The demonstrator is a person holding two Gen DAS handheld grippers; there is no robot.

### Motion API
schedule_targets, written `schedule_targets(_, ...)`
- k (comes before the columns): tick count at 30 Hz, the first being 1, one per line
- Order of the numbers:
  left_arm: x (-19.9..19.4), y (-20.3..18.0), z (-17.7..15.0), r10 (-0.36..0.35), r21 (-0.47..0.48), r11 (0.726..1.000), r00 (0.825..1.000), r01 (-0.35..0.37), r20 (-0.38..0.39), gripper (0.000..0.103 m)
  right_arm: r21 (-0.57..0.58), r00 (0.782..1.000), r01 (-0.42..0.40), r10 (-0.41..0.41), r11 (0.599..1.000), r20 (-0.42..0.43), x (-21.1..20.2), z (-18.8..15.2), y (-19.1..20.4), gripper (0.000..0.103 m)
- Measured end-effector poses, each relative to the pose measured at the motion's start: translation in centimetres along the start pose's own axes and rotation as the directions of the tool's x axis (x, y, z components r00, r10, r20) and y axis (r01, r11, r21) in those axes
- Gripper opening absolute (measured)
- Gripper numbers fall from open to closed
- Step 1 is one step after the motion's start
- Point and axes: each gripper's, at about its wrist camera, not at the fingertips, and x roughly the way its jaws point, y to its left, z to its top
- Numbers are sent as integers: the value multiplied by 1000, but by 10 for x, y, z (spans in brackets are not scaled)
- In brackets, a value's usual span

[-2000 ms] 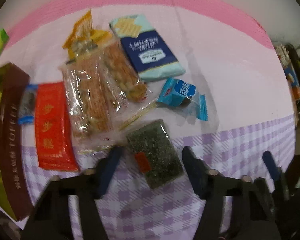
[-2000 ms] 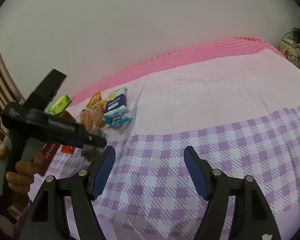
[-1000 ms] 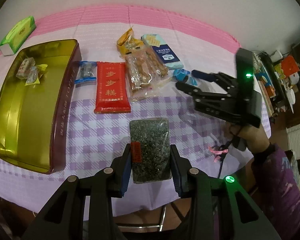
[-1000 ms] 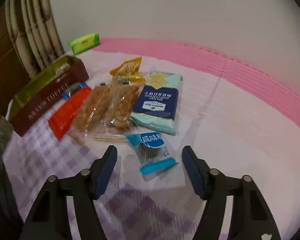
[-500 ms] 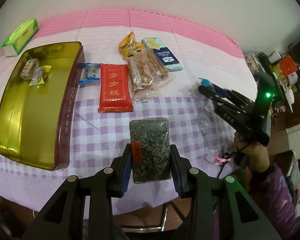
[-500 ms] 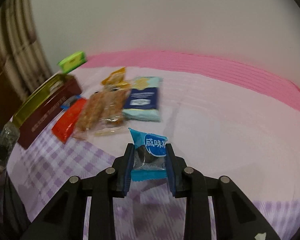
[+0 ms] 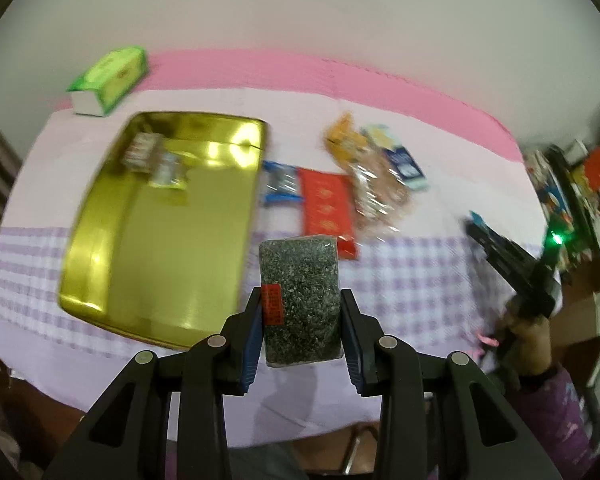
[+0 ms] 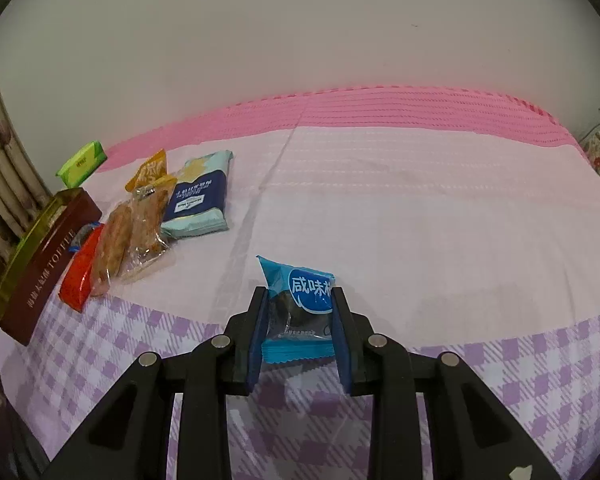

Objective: Organize snacks
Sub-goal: 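Place the seaweed block in the tray with the left gripper while the right grasps the blue candy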

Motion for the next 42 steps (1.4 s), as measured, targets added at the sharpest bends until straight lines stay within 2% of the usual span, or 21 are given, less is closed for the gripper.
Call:
schedule_targets(8, 8, 57, 29, 91, -56, 995, 993, -87, 69, 36, 12, 1000, 4, -4, 1000, -21, 5, 0, -1, 27)
schedule_targets(15, 31, 78, 53, 138, -17, 990, 985, -137, 106, 36, 7, 1000, 9, -9, 1000, -22, 5, 0, 0, 27)
schedule_targets(22, 61, 81, 80, 99, 6, 995, 991, -100, 86, 36, 2, 1000, 15, -15, 1000, -25, 6, 0, 1, 27)
schedule_targets(33, 97, 65, 96, 137, 68, 988, 989, -141, 55, 36, -2, 999, 21, -21, 1000, -26, 7, 0, 2, 28)
schedule_targets(42, 114, 65, 105, 144, 81, 986, 989, -147, 35, 36, -3, 999, 23, -23, 1000, -27, 8, -1, 2, 28)
